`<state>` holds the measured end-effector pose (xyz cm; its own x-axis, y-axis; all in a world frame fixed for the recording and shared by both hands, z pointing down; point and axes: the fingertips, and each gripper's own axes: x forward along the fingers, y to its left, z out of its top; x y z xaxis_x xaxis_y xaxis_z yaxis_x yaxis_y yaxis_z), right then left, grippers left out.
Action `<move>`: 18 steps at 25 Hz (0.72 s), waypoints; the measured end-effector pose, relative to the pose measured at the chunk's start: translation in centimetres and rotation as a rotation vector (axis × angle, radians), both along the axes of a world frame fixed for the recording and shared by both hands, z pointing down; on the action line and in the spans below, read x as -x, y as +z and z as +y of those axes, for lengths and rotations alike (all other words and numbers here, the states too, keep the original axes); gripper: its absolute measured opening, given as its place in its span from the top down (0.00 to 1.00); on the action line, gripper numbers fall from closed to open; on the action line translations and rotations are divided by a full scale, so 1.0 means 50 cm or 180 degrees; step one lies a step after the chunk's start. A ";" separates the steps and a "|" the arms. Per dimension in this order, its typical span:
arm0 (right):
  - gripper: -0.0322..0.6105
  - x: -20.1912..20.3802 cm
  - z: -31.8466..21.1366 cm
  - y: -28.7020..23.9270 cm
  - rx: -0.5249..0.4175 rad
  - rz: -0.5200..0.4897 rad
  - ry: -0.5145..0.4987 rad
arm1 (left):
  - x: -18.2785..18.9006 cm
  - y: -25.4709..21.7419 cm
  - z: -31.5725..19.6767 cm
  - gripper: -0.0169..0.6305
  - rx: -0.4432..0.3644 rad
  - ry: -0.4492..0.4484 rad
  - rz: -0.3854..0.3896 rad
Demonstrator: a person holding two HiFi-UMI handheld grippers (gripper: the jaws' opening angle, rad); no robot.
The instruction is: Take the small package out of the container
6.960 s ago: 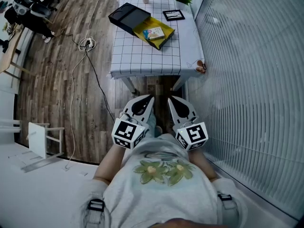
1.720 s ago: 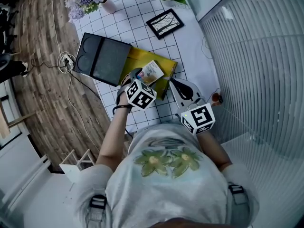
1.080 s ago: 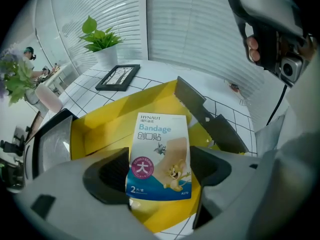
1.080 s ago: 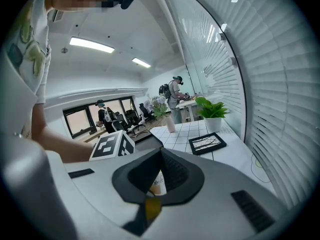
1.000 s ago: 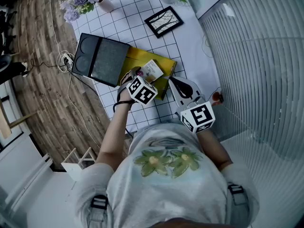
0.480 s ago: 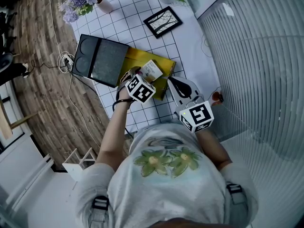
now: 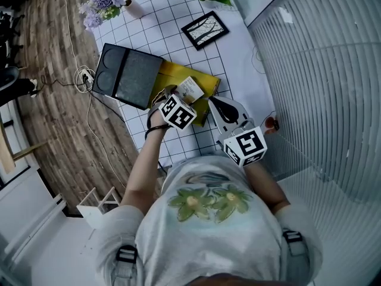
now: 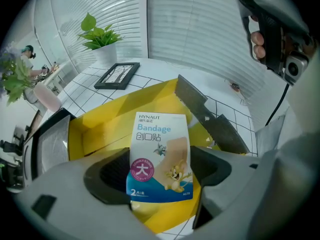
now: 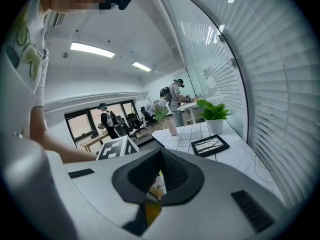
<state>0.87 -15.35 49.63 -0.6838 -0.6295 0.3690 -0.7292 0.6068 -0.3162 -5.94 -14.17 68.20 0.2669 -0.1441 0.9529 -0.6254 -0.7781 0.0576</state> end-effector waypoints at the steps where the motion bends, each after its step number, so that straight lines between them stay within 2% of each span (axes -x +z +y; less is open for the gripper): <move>1: 0.94 -0.001 0.001 -0.001 0.0001 -0.0004 0.0004 | 0.000 -0.001 0.001 0.42 -0.0010 0.0001 -0.0019; 18: 0.94 0.006 0.017 -0.022 -0.0046 -0.0079 -0.0002 | 0.021 -0.049 -0.001 0.42 -0.0201 -0.0128 0.0013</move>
